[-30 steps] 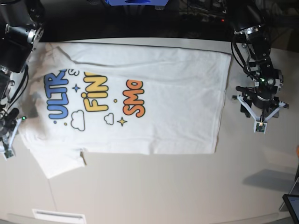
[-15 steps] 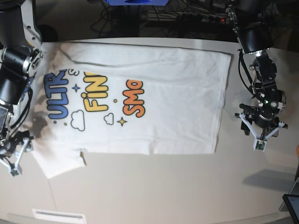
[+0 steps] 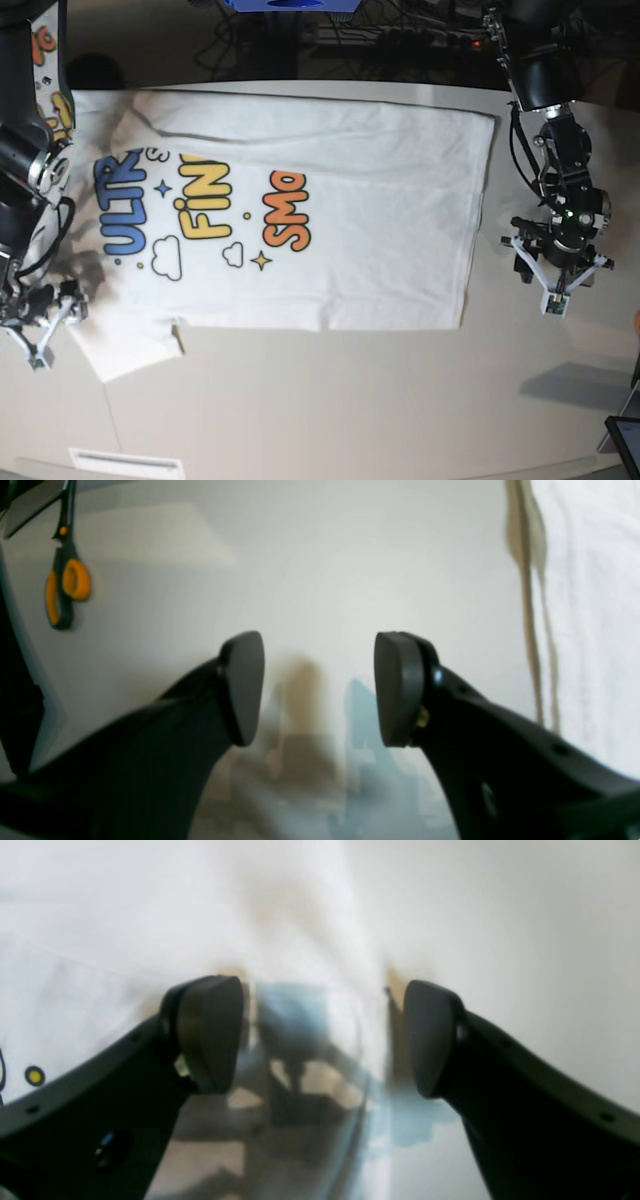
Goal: Fold the T-shirt properly
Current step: 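Move both grippers to the hem corners of the shirt, then grasp the hem corners with both grippers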
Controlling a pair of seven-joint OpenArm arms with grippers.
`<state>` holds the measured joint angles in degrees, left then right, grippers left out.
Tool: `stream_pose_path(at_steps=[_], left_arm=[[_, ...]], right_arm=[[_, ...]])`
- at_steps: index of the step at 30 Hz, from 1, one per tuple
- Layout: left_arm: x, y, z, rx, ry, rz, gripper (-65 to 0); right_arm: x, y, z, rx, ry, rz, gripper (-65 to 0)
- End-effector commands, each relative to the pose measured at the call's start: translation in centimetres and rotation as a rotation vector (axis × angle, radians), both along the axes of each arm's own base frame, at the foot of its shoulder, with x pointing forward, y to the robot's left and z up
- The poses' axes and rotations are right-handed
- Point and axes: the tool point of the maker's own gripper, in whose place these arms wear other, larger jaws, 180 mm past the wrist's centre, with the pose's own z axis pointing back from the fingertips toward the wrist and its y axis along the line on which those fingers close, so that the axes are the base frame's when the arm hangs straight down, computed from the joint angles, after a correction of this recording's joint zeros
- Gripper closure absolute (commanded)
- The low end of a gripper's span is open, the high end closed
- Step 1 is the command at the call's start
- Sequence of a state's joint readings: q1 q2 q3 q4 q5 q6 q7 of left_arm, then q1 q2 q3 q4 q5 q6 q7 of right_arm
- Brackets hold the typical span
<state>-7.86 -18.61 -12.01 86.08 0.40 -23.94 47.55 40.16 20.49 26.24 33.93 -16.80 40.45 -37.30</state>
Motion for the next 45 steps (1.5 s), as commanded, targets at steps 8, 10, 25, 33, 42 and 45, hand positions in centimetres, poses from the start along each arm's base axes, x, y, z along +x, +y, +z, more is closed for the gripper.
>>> stream_pose_path(at_steps=[8, 10, 25, 33, 42, 45], left_arm=[[0.7, 1.2, 2.0, 0.038, -0.047, 0.004, -35.1], [0.7, 1.2, 2.0, 0.038, -0.047, 0.004, -35.1], [0.8, 1.3, 2.0, 0.038, -0.047, 0.006, -35.1], [2.1, 1.4, 2.4, 0.001, -0.040, 0.038, -35.9], [6.8, -0.9, 0.8, -0.353, -0.020, 0.077, -44.5], [7.8, -1.6, 0.0, -0.435, -0.005, 0.090, -46.9]], right_arm=[[1.1, -1.3, 0.9, 0.079, -0.085, -0.062, -48.2], [1.1, -1.0, 0.6, 0.092, -0.087, -0.061, -48.2], [0.3, -0.2, -0.9, 0.115, -0.072, -0.057, -21.8], [-0.2, -0.1, -1.6, 0.117, -0.056, -0.056, -2.2], [-0.8, -0.1, -2.1, 0.117, -0.044, -0.057, -1.5], [-0.9, -0.1, -2.3, 0.116, -0.039, -0.056, -1.5]])
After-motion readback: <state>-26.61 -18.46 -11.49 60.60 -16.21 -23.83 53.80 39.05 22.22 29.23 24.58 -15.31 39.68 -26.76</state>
